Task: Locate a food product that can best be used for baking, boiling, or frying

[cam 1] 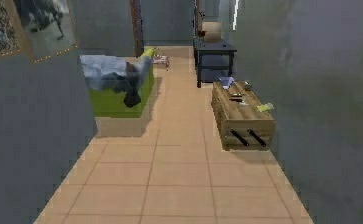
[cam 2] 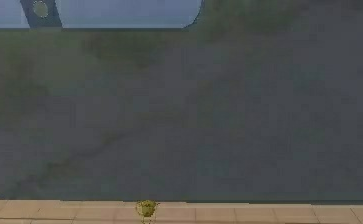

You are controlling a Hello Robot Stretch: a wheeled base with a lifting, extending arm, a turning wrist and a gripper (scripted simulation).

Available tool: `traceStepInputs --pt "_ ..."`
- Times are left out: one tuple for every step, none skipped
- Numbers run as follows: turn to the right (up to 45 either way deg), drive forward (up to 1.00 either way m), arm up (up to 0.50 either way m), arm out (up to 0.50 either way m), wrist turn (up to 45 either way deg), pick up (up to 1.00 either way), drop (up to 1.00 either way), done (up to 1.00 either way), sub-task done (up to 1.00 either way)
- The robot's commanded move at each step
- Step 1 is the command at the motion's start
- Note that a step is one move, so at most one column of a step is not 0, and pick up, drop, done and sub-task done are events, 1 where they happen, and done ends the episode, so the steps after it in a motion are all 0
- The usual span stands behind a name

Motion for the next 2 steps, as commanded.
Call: traceStepInputs --pt "0.0 1.00 0.00 0.00 0.0 0.00 0.00 0.00 0.00" --pt "0.0 1.00 0.00 0.00 0.0 0.00 0.00 0.00 0.00"
